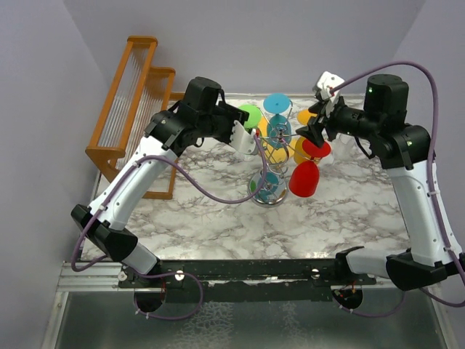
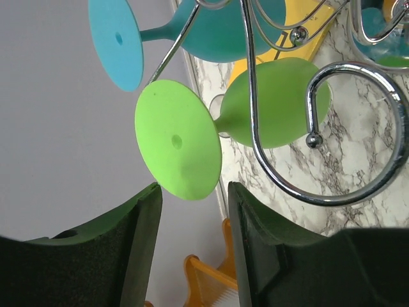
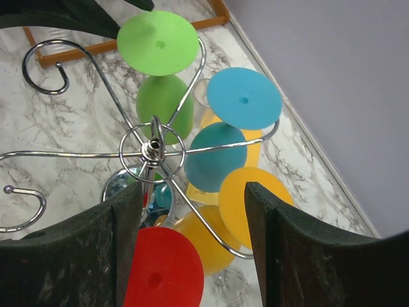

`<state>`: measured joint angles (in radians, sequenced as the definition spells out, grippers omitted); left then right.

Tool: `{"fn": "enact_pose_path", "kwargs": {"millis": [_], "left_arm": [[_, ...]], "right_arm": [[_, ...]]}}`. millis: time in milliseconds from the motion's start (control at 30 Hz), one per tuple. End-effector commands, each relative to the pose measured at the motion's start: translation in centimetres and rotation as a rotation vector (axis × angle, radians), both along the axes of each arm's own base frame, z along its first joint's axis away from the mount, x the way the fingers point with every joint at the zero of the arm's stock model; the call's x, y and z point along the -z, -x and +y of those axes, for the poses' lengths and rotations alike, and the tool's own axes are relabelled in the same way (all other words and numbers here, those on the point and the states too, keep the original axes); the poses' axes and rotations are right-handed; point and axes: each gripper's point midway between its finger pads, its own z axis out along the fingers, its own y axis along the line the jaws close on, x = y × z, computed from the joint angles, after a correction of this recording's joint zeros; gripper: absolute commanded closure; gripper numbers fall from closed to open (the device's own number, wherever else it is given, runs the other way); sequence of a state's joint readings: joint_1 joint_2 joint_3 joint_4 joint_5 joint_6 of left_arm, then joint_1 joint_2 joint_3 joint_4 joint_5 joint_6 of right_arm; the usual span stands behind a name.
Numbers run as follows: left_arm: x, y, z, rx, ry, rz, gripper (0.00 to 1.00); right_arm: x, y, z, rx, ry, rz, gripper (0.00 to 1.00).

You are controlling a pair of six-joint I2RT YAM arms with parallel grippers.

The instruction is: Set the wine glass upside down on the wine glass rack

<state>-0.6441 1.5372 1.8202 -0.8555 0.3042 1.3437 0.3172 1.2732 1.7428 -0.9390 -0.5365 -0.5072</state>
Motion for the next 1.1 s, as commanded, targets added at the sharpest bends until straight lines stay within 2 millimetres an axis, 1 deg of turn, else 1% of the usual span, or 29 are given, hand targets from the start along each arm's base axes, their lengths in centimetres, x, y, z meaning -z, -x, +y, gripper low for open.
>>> {"fn": "enact_pose_path", "kwargs": {"millis": [0, 100, 167, 200, 300, 400, 467, 533, 600, 667, 700, 767, 800, 933, 1067], "left_arm": [[-2.9, 2.2, 0.3, 0.018, 0.069, 0.006, 0.49], [-3.7, 2.7, 0.6, -0.002, 0.103, 0.016, 0.44], [-4.3, 2.9, 0.9, -0.03, 0.134, 0.026, 0.42], [-4.7, 2.8, 1.1, -0.054, 0.154, 0.027, 0.39], [-6.0, 2.4, 2.2, -0.18, 0.247, 0.044, 0.32], [-6.9, 2.1, 3.6, -0.305, 0.344, 0.054, 0.27], [-7.5, 2.1, 4.4, -0.369, 0.404, 0.052, 0.25], [-8.0, 1.9, 5.1, -0.436, 0.489, 0.051, 0.23], [-8.3, 1.7, 5.8, -0.505, 0.578, 0.063, 0.2], [-8.6, 1.8, 6.4, -0.539, 0.626, 0.058, 0.17], [-8.9, 1.9, 6.8, -0.55, 0.648, 0.051, 0.14], [-9.2, 2.2, 7.5, -0.576, 0.694, 0.039, 0.04], [-9.3, 2.3, 7.9, -0.592, 0.712, 0.034, 0.02], [-9.4, 2.3, 9.2, -0.64, 0.74, -0.004, 0.01], [-9.0, 2.1, 9.6, -0.658, 0.729, -0.029, 0.01]], "right_arm": [[-2.9, 0.0, -2.1, 0.094, -0.071, -0.061, 0.35], [-3.9, 0.0, -3.9, 0.158, -0.114, -0.071, 0.35], [-4.3, -0.4, -5.7, 0.229, -0.133, -0.082, 0.35], [-4.4, -0.7, -6.8, 0.275, -0.141, -0.087, 0.35], [-4.2, -1.5, -11.0, 0.445, -0.142, -0.111, 0.35], [-3.3, -1.9, -15.5, 0.613, -0.125, -0.129, 0.34], [-2.2, -2.1, -17.8, 0.7, -0.105, -0.121, 0.34], [-0.6, -2.6, -19.5, 0.767, -0.08, -0.095, 0.34], [1.0, -2.9, -20.6, 0.813, -0.053, -0.067, 0.34], [2.5, -3.1, -21.5, 0.849, -0.027, -0.045, 0.34], [3.2, -3.3, -22.0, 0.872, -0.011, -0.034, 0.34], [4.9, -3.7, -22.9, 0.908, 0.023, -0.003, 0.34], [5.6, -4.0, -23.3, 0.918, 0.036, 0.017, 0.34], [8.5, -5.7, -23.6, 0.912, 0.06, 0.103, 0.35], [10.1, -6.7, -23.5, 0.891, 0.067, 0.159, 0.4]]}}
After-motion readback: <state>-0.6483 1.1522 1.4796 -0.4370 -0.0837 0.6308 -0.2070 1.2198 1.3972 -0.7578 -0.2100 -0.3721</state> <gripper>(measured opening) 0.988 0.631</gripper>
